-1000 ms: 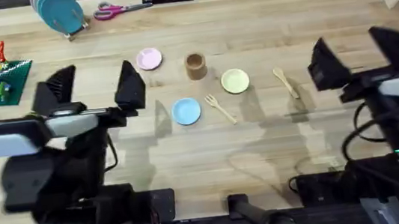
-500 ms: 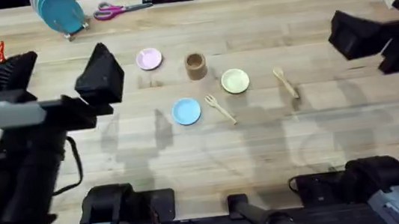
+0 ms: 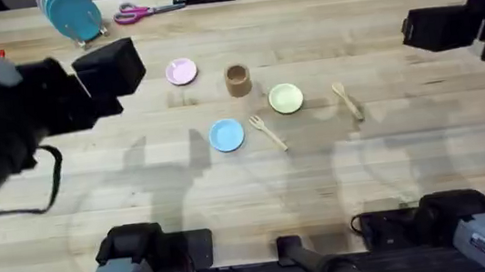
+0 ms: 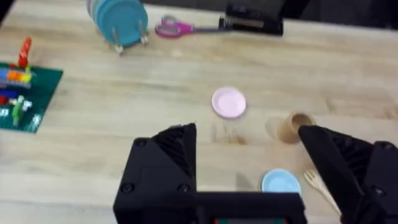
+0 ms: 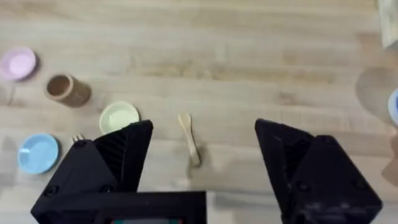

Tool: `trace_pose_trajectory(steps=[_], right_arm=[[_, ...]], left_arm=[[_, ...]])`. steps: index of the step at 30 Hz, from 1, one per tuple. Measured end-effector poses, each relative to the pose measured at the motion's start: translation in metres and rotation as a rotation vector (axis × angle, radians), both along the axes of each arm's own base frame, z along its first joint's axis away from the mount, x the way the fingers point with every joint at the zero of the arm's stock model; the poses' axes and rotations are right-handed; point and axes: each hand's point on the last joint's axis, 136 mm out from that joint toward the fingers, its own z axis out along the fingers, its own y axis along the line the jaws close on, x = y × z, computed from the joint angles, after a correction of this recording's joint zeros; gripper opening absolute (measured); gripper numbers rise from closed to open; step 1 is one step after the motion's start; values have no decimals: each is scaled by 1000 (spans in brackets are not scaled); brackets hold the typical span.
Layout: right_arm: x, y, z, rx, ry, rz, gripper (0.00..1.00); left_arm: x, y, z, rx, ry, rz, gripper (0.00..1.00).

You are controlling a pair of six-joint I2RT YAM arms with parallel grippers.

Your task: Pick up a utensil and set it on the pink plate, then put the other utensil in the container.

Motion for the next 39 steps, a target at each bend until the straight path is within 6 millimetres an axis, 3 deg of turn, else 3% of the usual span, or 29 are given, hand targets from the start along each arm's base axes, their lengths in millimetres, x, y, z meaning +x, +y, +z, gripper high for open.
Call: trace_pose_trajectory(steps=[9,14,22,35,39], right_arm=[[0,0,-32,-1,255,0,998],[6,0,-43,-2,340,1,998],[10,0,-47,-2,364,1,998],[10,0,-47,-2,364,1,998],[10,0,-47,-2,364,1,997]], left_arm=[[12,-4,-15,-17,234,-18,993],[16,-6,-34,-25,368,-24,993],[20,-11,-63,-50,518,-47,993],[26,-30,-81,-174,619,-62,997],[25,-49,-85,-230,650,-46,997]])
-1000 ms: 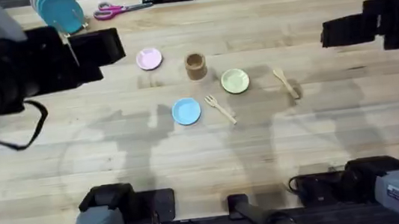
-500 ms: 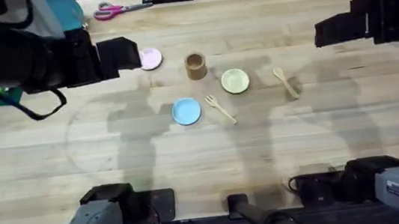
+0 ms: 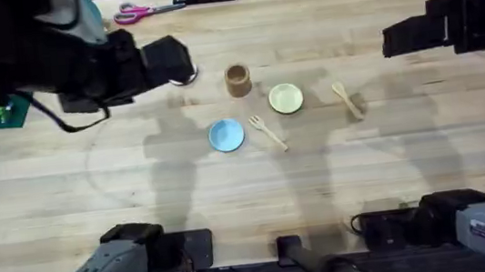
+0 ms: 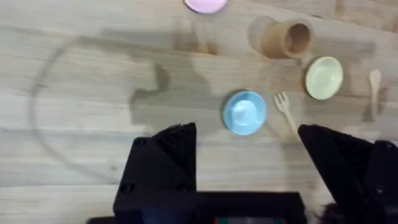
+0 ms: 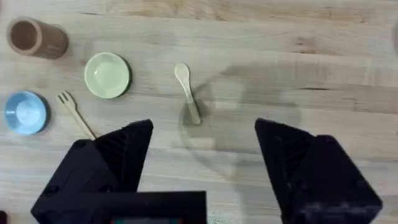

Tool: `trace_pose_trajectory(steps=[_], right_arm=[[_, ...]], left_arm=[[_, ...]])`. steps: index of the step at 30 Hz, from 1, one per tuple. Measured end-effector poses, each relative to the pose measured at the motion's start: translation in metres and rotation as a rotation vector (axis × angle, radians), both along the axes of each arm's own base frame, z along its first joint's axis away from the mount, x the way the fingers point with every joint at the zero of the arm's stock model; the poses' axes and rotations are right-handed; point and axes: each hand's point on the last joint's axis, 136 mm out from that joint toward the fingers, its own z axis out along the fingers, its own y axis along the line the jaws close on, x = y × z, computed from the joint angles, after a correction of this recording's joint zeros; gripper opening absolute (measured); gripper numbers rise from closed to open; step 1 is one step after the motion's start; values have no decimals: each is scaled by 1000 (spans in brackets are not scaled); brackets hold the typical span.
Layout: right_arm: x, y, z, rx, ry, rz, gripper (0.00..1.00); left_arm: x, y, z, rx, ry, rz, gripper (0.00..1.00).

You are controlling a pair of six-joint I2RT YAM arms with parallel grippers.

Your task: Pick up a utensil and set it on the pink plate, then put the other utensil in the container.

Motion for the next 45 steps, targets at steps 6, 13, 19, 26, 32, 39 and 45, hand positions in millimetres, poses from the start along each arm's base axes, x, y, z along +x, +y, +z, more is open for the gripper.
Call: trace_pose_trajectory(steps=[6,13,19,26,32,39,45], right_arm=[[0,0,0,0,0,0,996],[0,0,0,0,0,0,997],[0,0,0,0,1,0,997],[0,0,0,0,0,0,997],[-1,0,-1,0,6,0,997],[-3,0,-1,0,12,0,998],[-3,0,-1,0,12,0,997]], left_arm=[[-9,-46,-10,-41,77,10,998],[-23,-94,-39,-57,241,94,999],[-24,-131,-64,-66,322,159,998],[-16,-177,-85,-104,319,147,998],[-23,-186,-112,-50,389,176,996],[-20,-191,-141,-13,438,225,944],[-20,-191,-153,1,464,288,951]])
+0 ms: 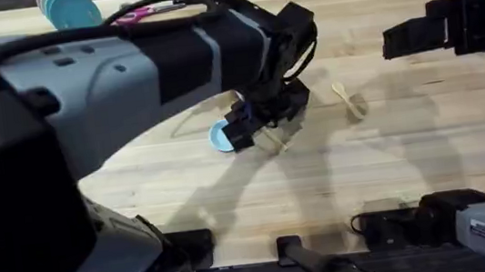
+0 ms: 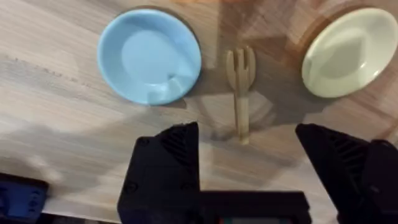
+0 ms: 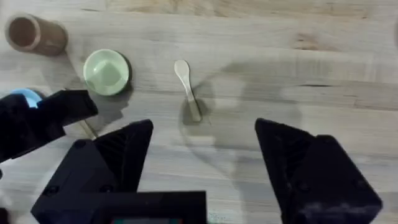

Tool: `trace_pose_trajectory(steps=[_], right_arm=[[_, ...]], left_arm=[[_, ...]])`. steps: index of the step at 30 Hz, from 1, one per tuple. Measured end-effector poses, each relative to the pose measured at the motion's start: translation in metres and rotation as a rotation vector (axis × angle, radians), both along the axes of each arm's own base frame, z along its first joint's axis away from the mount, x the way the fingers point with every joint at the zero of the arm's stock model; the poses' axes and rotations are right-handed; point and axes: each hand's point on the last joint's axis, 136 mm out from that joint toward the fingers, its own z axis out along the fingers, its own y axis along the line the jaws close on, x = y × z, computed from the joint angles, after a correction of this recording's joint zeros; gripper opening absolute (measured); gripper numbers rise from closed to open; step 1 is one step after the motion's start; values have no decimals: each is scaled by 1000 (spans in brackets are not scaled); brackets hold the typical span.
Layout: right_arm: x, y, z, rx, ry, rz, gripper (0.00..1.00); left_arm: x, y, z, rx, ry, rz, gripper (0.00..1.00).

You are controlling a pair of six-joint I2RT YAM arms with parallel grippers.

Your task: Pick up a utensil and set it on the pink plate, then put the other utensil in the container.

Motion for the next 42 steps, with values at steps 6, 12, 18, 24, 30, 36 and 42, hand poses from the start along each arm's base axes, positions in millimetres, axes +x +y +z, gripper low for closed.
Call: trace_pose_trajectory(steps=[6,12,18,24,30,36,42], right_arm=[[0,0,0,0,0,0,997],[0,0,0,0,0,0,998],[0,0,0,0,0,0,997],[0,0,0,0,0,0,997],[0,0,0,0,0,0,998],[0,0,0,0,0,0,997],[0,0,0,0,0,0,997]], left_arm=[[1,-1,-7,6,12,43,937],[0,0,-16,27,36,69,928],[2,-2,-18,24,35,90,926],[2,-2,-25,39,51,96,922],[2,-3,-26,43,55,96,917],[2,-1,-26,50,55,99,846],[4,0,-27,60,43,102,555]])
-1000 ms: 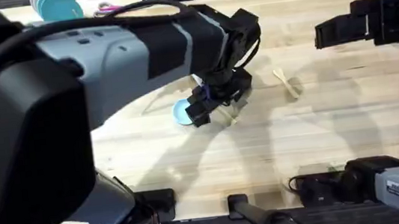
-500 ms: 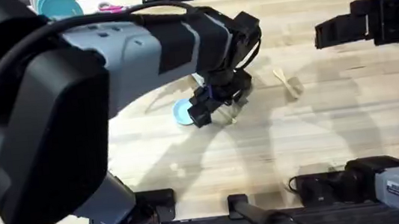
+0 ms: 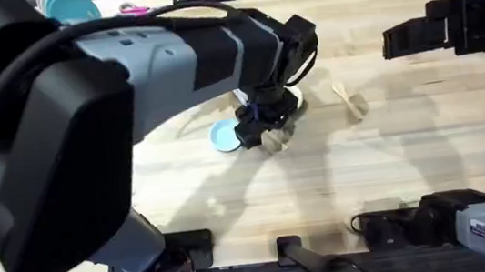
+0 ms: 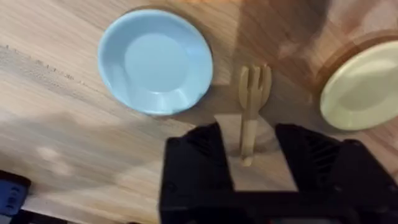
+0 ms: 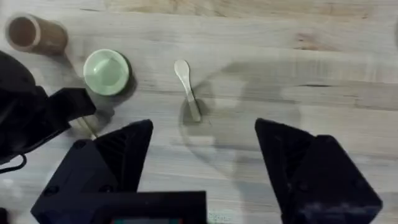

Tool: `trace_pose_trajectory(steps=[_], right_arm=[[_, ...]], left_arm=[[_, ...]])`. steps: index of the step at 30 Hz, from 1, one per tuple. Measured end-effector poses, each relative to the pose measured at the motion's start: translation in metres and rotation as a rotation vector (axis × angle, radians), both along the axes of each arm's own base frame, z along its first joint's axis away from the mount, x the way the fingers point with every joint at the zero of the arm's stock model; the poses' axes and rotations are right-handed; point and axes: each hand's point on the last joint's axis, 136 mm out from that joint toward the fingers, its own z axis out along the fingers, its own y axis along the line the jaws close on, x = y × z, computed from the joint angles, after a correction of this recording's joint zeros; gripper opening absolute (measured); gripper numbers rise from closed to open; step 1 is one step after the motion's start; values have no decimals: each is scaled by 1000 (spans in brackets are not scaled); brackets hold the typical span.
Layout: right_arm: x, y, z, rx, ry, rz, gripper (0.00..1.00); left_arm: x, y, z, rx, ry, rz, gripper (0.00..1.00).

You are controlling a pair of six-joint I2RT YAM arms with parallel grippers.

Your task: Pick up a utensil and set it on the pink plate, then put the other utensil in the container.

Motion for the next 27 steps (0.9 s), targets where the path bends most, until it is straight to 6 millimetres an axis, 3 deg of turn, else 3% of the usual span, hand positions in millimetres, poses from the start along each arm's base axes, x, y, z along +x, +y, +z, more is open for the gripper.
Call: trace_pose_trajectory(steps=[8,27], right_arm=[[0,0,0,0,0,0,997],[0,0,0,0,0,0,996]], left_arm=[[5,3,0,18,-28,2,63],[5,3,0,18,-29,3,40]])
